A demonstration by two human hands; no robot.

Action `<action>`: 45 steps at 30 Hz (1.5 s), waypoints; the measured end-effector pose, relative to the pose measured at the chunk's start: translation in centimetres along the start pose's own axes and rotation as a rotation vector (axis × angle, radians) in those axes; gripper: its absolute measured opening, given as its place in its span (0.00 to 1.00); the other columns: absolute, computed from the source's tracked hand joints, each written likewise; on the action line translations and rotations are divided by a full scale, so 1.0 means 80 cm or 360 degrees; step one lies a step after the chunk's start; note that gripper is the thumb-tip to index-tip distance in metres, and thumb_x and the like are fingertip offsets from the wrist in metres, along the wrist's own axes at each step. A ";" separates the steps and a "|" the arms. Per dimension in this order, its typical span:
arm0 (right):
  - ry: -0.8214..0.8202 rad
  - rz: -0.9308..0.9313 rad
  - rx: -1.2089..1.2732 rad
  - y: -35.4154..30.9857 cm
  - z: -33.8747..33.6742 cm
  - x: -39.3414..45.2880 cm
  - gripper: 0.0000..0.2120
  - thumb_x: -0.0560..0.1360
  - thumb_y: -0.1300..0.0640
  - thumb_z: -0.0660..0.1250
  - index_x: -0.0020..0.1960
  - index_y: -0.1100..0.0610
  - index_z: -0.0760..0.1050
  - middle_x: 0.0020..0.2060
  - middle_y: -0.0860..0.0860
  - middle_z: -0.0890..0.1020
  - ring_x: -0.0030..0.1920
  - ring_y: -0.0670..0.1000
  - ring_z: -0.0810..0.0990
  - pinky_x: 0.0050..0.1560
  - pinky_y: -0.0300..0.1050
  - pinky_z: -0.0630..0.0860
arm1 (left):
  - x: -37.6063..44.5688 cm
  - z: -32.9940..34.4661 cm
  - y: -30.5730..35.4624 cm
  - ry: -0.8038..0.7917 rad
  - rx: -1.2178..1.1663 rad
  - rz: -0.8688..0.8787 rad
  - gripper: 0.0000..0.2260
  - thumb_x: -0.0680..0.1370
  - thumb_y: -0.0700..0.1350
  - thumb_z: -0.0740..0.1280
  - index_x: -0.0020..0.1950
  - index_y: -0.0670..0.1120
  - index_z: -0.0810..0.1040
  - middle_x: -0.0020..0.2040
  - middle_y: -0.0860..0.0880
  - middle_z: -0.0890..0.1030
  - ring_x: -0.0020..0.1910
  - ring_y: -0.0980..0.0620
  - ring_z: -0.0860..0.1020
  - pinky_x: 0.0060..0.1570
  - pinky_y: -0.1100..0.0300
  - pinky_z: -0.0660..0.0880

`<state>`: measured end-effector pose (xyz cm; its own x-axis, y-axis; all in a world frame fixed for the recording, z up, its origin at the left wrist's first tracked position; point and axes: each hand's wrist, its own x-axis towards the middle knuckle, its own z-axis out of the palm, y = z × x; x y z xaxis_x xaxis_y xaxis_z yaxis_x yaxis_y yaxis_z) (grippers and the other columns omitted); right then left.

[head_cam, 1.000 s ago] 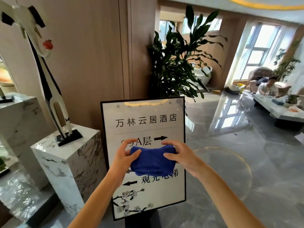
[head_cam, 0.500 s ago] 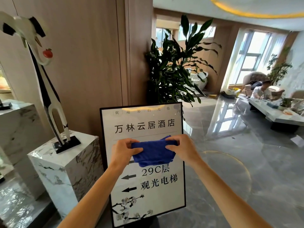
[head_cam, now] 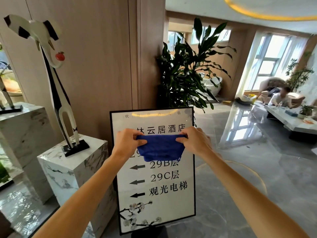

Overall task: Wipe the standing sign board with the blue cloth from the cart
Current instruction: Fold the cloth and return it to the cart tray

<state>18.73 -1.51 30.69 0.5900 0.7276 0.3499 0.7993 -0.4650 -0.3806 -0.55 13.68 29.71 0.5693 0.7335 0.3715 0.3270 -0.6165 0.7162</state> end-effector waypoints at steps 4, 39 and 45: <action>0.0025 -0.0029 0.0056 -0.004 -0.015 0.004 0.08 0.78 0.46 0.69 0.51 0.48 0.82 0.42 0.47 0.83 0.45 0.51 0.79 0.46 0.48 0.67 | 0.008 -0.007 0.008 0.0029 -0.0023 -0.0010 0.07 0.73 0.39 0.77 0.51 0.42 0.87 0.35 0.54 0.81 0.34 0.61 0.79 0.29 0.78 0.71; -0.0211 0.0263 0.0147 -0.058 0.056 -0.133 0.06 0.76 0.52 0.72 0.40 0.46 0.80 0.31 0.40 0.77 0.36 0.41 0.75 0.45 0.45 0.72 | -0.058 -0.030 -0.109 -0.0479 -0.0226 -0.0140 0.11 0.70 0.42 0.80 0.51 0.45 0.87 0.38 0.54 0.84 0.35 0.62 0.81 0.32 0.77 0.73; -0.0180 0.0463 0.0140 -0.072 0.070 -0.201 0.06 0.75 0.52 0.73 0.49 0.54 0.86 0.36 0.50 0.82 0.40 0.52 0.78 0.45 0.45 0.70 | -0.095 -0.027 -0.131 -0.0696 -0.0313 -0.0119 0.08 0.70 0.41 0.80 0.47 0.46 0.87 0.36 0.50 0.85 0.29 0.62 0.81 0.37 0.69 0.80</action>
<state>4.01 -7.67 22.45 0.7719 0.6242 0.1204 0.5833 -0.6200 -0.5248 -9.92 15.19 20.66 0.8270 0.5588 0.0620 0.2542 -0.4701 0.8452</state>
